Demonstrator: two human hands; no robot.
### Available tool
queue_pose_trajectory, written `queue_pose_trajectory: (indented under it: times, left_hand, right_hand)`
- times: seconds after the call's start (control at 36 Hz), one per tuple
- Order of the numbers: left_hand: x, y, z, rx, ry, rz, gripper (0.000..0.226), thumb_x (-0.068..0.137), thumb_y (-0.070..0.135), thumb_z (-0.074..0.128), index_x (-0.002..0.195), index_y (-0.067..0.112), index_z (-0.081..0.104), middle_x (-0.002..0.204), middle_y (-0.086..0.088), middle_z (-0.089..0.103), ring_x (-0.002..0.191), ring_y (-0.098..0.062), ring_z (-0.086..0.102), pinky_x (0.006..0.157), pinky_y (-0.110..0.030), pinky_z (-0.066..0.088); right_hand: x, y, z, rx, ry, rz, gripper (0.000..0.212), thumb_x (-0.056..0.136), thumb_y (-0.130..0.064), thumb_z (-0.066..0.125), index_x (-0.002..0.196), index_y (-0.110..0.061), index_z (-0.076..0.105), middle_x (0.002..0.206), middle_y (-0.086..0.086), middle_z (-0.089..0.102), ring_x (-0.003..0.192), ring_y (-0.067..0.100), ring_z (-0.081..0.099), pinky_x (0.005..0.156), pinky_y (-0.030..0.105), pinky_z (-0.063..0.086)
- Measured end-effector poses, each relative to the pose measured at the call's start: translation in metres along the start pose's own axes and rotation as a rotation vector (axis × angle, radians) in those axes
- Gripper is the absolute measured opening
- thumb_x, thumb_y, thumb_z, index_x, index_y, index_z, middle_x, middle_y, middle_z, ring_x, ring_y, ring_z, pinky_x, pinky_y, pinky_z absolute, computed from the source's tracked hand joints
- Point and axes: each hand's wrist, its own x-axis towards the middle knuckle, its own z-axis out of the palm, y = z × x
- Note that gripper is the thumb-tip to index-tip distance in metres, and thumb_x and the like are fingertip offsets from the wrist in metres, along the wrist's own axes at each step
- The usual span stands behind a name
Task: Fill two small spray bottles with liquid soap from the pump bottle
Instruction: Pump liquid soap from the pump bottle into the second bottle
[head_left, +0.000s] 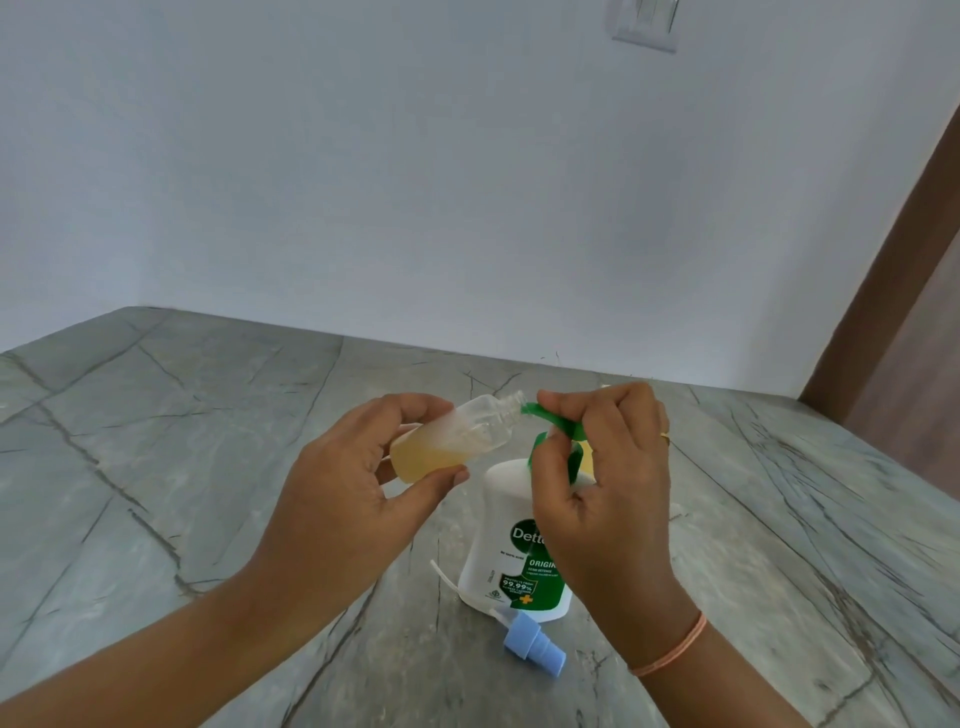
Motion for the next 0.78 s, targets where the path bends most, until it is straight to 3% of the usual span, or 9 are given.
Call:
queue_pose_trajectory:
  times: [0.31, 0.39, 0.61, 0.78]
  left_hand:
    - [0.001, 0.001, -0.001, 0.028, 0.0, 0.004, 0.038, 0.066, 0.043, 0.067, 0.102, 0.043, 0.053, 0.101, 0.028, 0.055, 0.088, -0.002, 0.063, 0.073, -0.002, 0.046]
    - [0.0, 0.001, 0.0, 0.019, 0.0, 0.009, 0.039, 0.066, 0.046, 0.065, 0.103, 0.042, 0.054, 0.102, 0.028, 0.056, 0.093, 0.0, 0.062, 0.073, -0.002, 0.046]
    - [0.0, 0.001, 0.0, 0.016, 0.011, 0.009, 0.041, 0.067, 0.04, 0.069, 0.105, 0.034, 0.058, 0.104, 0.021, 0.06, 0.088, -0.007, 0.065, 0.076, -0.006, 0.049]
    - [0.0, -0.002, 0.0, 0.027, 0.007, 0.014, 0.039, 0.066, 0.044, 0.067, 0.102, 0.045, 0.052, 0.103, 0.026, 0.058, 0.088, -0.004, 0.064, 0.074, -0.005, 0.048]
  right_hand:
    - [0.01, -0.002, -0.01, -0.055, -0.079, -0.022, 0.025, 0.078, -0.019, 0.046, 0.092, -0.011, 0.065, 0.085, -0.001, 0.05, 0.08, 0.013, 0.043, 0.067, 0.032, 0.041]
    - [0.013, -0.003, -0.013, -0.072, -0.091, -0.044, 0.026, 0.078, -0.02, 0.046, 0.092, -0.01, 0.066, 0.085, -0.001, 0.05, 0.08, 0.013, 0.044, 0.066, 0.033, 0.042]
    - [0.005, -0.003, -0.004, -0.034, -0.02, -0.01, 0.023, 0.078, -0.016, 0.046, 0.089, -0.009, 0.066, 0.082, 0.0, 0.048, 0.079, 0.013, 0.042, 0.066, 0.028, 0.038]
    - [-0.001, -0.002, 0.0, -0.038, -0.01, -0.005, 0.023, 0.079, -0.015, 0.046, 0.09, -0.008, 0.065, 0.083, -0.001, 0.046, 0.079, 0.013, 0.041, 0.065, 0.029, 0.039]
